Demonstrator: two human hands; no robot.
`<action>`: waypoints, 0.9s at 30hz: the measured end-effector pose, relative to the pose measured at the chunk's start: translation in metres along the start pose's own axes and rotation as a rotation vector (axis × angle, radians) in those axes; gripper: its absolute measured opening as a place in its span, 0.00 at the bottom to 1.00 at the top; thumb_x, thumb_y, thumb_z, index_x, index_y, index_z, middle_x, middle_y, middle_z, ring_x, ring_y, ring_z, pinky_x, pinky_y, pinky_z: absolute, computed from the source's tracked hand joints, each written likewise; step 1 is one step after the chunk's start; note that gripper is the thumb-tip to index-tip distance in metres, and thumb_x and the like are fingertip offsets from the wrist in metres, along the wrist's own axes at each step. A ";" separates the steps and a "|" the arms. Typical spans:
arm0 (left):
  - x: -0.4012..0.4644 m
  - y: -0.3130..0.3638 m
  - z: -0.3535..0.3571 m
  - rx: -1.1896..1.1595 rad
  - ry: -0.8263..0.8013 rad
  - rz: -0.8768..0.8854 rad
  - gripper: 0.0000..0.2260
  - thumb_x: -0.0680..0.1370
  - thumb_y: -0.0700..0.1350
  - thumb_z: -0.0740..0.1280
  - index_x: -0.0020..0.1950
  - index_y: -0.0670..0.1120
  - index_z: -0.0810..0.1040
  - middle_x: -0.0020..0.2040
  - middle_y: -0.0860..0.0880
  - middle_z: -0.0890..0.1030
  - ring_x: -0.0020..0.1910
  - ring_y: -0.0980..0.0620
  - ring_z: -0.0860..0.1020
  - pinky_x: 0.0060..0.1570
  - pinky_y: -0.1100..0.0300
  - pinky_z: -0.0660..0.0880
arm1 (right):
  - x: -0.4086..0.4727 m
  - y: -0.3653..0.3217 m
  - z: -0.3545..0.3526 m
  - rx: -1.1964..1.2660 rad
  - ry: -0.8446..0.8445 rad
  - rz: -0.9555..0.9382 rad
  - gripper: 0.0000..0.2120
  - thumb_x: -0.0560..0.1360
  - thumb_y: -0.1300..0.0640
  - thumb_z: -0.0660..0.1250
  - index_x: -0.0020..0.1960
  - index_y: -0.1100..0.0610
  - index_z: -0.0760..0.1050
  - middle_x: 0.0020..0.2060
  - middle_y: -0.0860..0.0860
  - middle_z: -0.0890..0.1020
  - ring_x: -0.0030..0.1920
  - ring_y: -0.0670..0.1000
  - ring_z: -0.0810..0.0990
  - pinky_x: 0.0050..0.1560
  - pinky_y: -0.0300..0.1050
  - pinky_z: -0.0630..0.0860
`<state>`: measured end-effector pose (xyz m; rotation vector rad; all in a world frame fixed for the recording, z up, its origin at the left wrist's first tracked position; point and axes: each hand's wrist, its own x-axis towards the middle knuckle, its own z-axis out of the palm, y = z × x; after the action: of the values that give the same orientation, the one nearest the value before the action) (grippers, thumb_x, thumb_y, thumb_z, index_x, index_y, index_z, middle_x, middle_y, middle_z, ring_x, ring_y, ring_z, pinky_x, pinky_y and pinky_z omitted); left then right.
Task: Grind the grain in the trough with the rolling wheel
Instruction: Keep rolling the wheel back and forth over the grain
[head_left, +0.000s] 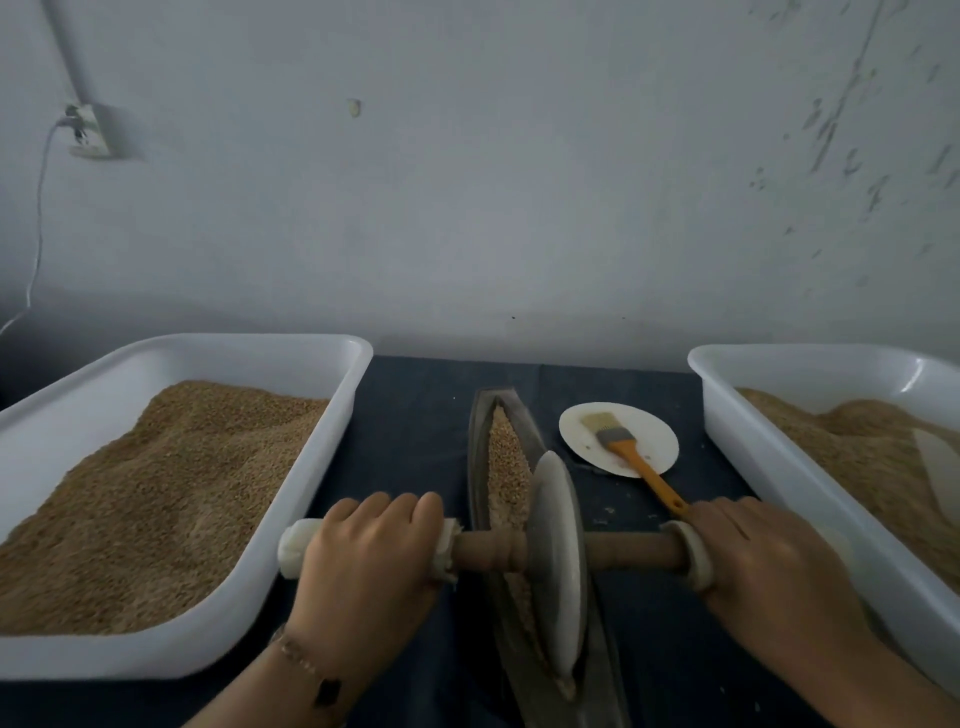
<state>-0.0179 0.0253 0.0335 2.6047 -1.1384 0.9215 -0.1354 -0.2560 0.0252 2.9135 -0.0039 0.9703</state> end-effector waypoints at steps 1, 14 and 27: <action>-0.002 0.002 -0.002 -0.004 0.006 0.006 0.17 0.54 0.41 0.78 0.30 0.48 0.70 0.25 0.53 0.70 0.22 0.51 0.69 0.23 0.57 0.65 | -0.002 -0.001 -0.004 -0.004 -0.010 -0.005 0.21 0.48 0.66 0.81 0.36 0.54 0.78 0.29 0.47 0.76 0.27 0.50 0.73 0.24 0.46 0.70; 0.050 -0.023 0.049 -0.020 -0.064 -0.086 0.20 0.51 0.42 0.80 0.28 0.48 0.69 0.22 0.52 0.70 0.20 0.54 0.65 0.24 0.63 0.61 | 0.072 0.013 0.066 -0.092 -0.002 0.065 0.13 0.58 0.62 0.78 0.39 0.56 0.78 0.30 0.51 0.79 0.30 0.54 0.77 0.29 0.50 0.74; 0.045 -0.025 0.051 0.006 -0.249 -0.217 0.14 0.75 0.54 0.62 0.37 0.56 0.58 0.35 0.58 0.66 0.35 0.59 0.66 0.38 0.62 0.60 | 0.074 0.007 0.056 -0.104 0.151 -0.112 0.14 0.55 0.65 0.78 0.37 0.58 0.78 0.31 0.52 0.78 0.30 0.54 0.76 0.29 0.46 0.71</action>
<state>0.0472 -0.0035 0.0220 2.8371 -0.8766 0.5704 -0.0426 -0.2656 0.0252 2.7075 0.1117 1.1320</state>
